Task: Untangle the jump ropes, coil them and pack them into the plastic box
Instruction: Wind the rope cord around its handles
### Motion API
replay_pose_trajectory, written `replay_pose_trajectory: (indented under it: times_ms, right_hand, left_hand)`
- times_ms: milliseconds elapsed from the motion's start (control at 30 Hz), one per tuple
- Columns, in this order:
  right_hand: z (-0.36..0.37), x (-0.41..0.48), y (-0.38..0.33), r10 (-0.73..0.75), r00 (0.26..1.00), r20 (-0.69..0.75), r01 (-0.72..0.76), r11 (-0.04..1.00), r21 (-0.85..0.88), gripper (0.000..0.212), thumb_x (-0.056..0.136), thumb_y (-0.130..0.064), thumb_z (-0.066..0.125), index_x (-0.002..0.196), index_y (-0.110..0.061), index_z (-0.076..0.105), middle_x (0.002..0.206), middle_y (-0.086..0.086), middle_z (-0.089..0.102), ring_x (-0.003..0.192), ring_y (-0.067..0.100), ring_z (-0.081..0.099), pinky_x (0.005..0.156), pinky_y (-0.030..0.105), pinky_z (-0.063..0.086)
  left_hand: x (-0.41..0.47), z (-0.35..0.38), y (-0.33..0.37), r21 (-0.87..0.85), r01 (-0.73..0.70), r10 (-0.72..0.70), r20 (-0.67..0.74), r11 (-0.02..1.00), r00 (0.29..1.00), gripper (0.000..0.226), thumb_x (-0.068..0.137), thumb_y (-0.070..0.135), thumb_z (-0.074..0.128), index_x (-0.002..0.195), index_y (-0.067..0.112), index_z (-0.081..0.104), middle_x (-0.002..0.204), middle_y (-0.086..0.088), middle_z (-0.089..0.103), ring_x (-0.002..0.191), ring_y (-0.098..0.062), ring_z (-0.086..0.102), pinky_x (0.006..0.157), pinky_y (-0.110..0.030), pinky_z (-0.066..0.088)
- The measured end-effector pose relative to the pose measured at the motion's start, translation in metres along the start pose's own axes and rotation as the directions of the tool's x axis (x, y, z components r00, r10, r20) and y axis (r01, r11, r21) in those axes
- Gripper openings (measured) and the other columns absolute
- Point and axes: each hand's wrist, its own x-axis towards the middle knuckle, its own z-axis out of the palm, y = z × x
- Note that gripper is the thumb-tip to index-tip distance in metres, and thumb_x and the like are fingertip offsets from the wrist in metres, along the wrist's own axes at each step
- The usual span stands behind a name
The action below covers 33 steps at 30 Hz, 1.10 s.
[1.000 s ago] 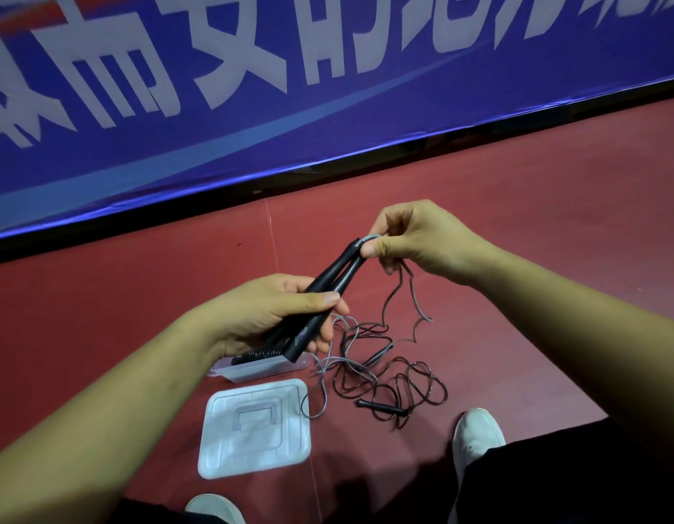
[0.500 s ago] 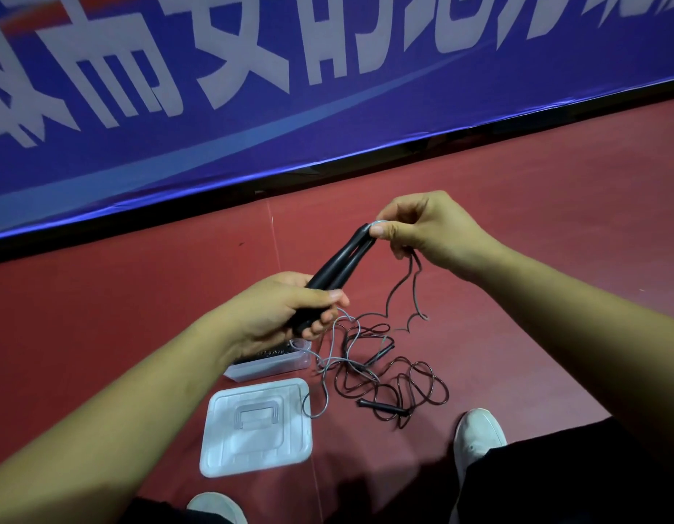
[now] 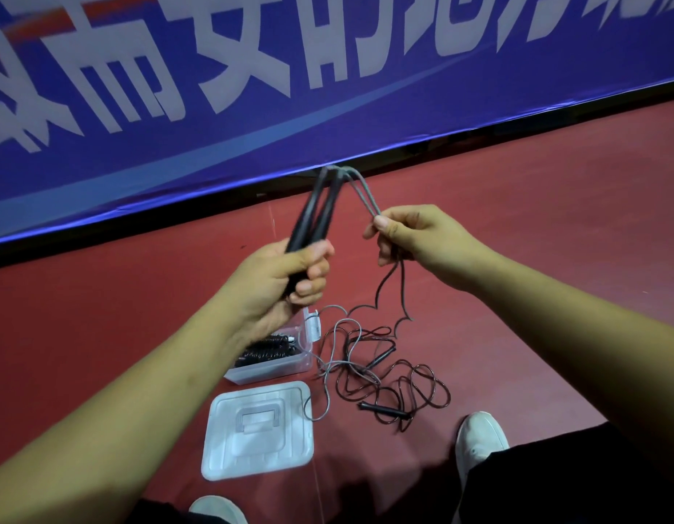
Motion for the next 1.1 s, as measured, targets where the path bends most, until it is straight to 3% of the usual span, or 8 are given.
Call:
replay_pose_trajectory:
  times_ms: [167,300,433,567,733,867,1000,1100]
  right_hand:
    - [0.014,-0.005,0.0,0.091,0.989,0.114,-0.097,0.994,0.043,0.024,0.104,-0.016,0.046,0.103,-0.001,0.065,0.066,0.004,0.052,0.059,0.016,0.055,0.065,0.029,0.049]
    - [0.035,-0.014,-0.004,0.128,0.969,0.211,-0.169,0.967,0.192,0.032,0.106,-0.02,0.041,0.11,0.007,0.059,0.063,0.004,0.043,0.048,0.014,0.038,0.049,0.026,0.038]
    - [0.051,-0.021,-0.003,0.169,0.945,0.28,-0.24,0.941,0.24,0.032,0.107,-0.019,0.036,0.112,0.007,0.054,0.059,0.009,0.045,0.042,0.012,0.029,0.042,0.02,0.024]
    - [0.064,-0.024,-0.004,0.155,0.955,0.252,-0.201,0.965,0.168,0.023,0.106,-0.018,0.04,0.101,-0.002,0.056,0.057,0.009,0.054,0.042,0.013,0.032,0.04,0.022,0.024]
    - [0.075,-0.029,-0.002,0.199,0.944,0.264,-0.238,0.963,0.124,0.028,0.105,-0.015,0.042,0.102,0.006,0.06,0.061,0.013,0.059,0.034,0.01,0.035,0.037,0.017,0.026]
    - [0.085,-0.031,-0.001,0.224,0.92,0.322,-0.26,0.963,0.072,0.028,0.106,-0.013,0.037,0.106,0.005,0.058,0.062,0.013,0.059,0.042,0.02,0.053,0.045,0.026,0.044]
    - [0.092,-0.038,-0.003,0.197,0.904,0.379,-0.198,0.979,-0.037,0.031,0.107,-0.018,0.037,0.106,0.0,0.062,0.061,0.01,0.061,0.063,0.026,0.056,0.059,0.031,0.042]
    - [0.094,-0.043,-0.006,0.19,0.888,0.418,-0.195,0.98,-0.031,0.032,0.108,-0.018,0.035,0.109,0.002,0.059,0.063,0.012,0.059,0.049,0.022,0.055,0.052,0.028,0.042]
  left_hand:
    - [0.007,-0.008,0.006,-0.287,-0.164,0.103,-0.216,0.944,0.971,0.009,0.082,0.005,0.059,0.09,0.006,0.055,0.068,-0.005,0.054,0.06,-0.013,0.057,0.049,-0.019,0.045]
    - [0.012,-0.007,0.002,-0.325,-0.221,0.094,-0.363,0.92,0.927,0.013,0.088,-0.008,0.056,0.089,0.005,0.058,0.082,-0.018,0.066,0.087,-0.033,0.073,0.072,-0.036,0.06]
    - [0.014,-0.011,0.003,-0.292,-0.266,0.13,-0.413,0.919,0.901,0.016,0.094,-0.008,0.049,0.092,0.008,0.052,0.11,-0.037,0.064,0.106,-0.045,0.067,0.089,-0.051,0.057]
    - [0.016,-0.009,0.0,-0.353,-0.274,0.129,-0.382,0.895,0.915,0.019,0.101,0.004,0.045,0.119,-0.001,0.047,0.122,-0.026,0.065,0.104,-0.043,0.068,0.081,-0.048,0.06]
    - [0.015,-0.003,-0.001,-0.374,-0.254,0.094,-0.397,0.892,0.913,0.026,0.103,0.021,0.047,0.122,0.005,0.055,0.125,-0.006,0.069,0.108,-0.032,0.069,0.085,-0.042,0.058]
    - [0.015,-0.004,-0.003,-0.34,-0.227,0.076,-0.405,0.912,0.911,0.037,0.103,0.028,0.046,0.132,0.006,0.053,0.122,-0.007,0.07,0.112,-0.029,0.067,0.086,-0.041,0.056]
    - [0.015,-0.006,-0.004,-0.258,-0.182,0.054,-0.435,0.949,0.899,0.038,0.099,0.042,0.05,0.131,0.025,0.061,0.119,-0.006,0.069,0.113,-0.024,0.062,0.088,-0.045,0.053]
    - [0.013,-0.005,0.0,-0.319,-0.177,0.062,-0.34,0.931,0.938,0.033,0.094,0.044,0.056,0.126,0.036,0.06,0.108,-0.013,0.071,0.101,-0.031,0.07,0.079,-0.041,0.058]
